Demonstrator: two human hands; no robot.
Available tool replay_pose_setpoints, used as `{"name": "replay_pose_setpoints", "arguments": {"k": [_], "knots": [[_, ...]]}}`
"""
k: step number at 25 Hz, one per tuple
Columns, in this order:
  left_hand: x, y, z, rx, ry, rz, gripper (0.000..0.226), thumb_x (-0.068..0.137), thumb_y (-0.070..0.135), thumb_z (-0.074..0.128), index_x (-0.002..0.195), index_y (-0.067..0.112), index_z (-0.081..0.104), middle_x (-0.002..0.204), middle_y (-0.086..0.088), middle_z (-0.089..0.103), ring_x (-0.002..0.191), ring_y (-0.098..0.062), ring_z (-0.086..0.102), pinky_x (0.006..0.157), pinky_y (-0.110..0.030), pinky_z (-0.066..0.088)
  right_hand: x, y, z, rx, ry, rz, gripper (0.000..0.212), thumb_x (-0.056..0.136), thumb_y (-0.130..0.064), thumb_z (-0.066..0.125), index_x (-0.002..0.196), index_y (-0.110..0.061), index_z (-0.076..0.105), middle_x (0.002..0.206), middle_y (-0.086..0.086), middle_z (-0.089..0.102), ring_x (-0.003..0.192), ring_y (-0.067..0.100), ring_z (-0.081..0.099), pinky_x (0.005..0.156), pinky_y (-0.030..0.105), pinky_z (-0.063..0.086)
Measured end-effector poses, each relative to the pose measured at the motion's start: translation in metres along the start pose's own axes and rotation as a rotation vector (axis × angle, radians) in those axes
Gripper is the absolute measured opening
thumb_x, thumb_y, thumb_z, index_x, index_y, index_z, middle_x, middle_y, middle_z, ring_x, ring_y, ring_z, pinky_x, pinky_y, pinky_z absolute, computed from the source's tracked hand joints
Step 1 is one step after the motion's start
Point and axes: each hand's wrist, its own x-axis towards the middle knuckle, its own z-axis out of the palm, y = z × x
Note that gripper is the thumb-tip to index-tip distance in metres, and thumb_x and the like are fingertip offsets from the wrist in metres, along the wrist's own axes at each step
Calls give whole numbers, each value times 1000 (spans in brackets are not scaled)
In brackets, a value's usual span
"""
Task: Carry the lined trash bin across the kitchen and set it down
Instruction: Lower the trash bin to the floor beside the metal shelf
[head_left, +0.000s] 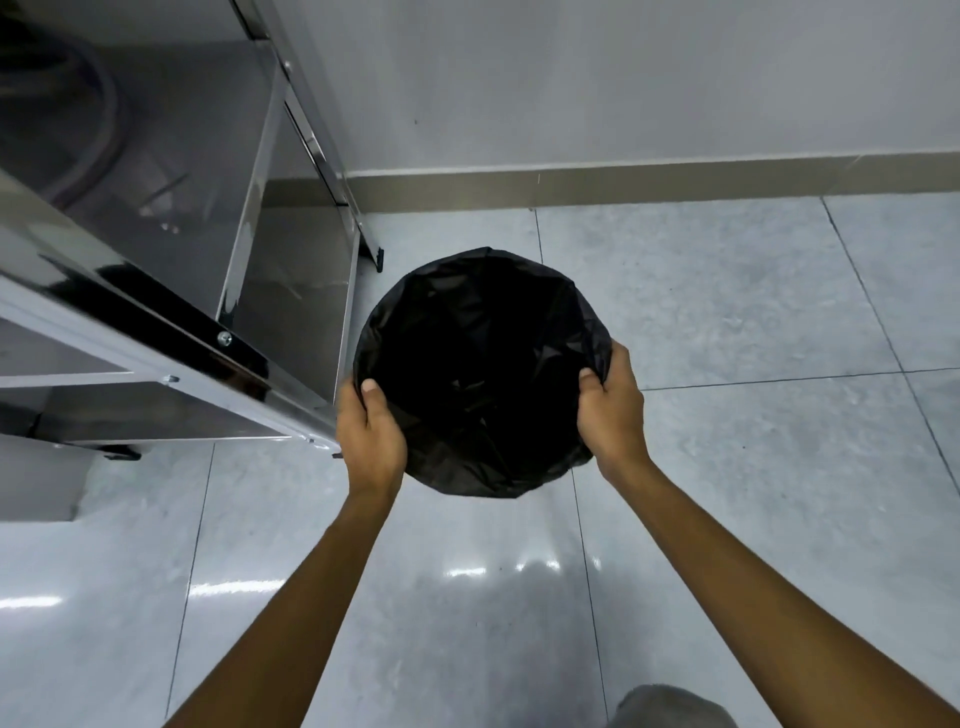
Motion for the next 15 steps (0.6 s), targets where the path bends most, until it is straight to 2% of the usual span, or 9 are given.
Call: {"name": "replay_pose_setpoints", "arguments": {"k": [4,7,11,15], "knots": [[39,16,21,-13,-28,24,42,106,29,30,139,10,48,138,-7,54,124,-19,49,111,-35,37,45,-15,10,-11,13,-40,41,102,-9,40,142,-17,45,113,0,58,97,18,54,84,28,42],[67,24,33,-8,-47,27,46,106,31,28,143,9,44,145,-11,49,132,-26,46,115,-40,35,73,-27,18,3,0,-57,42,101,-8,37,141,-17,44,113,1,58,99,21,56,83,30,46],[95,33,46,-74,-31,25,42,106,27,29,137,8,47,140,-14,50,130,-31,48,104,-35,39,99,-42,28,-15,8,-78,40,99,-5,35,136,-14,46,109,3,57,98,25,57,79,32,46],[101,39,54,-72,-14,9,44,107,25,28,143,5,41,146,-14,45,137,-31,42,94,-24,29,115,-48,32,-34,7,-90,38,96,-2,34,131,-11,48,106,5,57,95,26,57,76,33,45]]}}
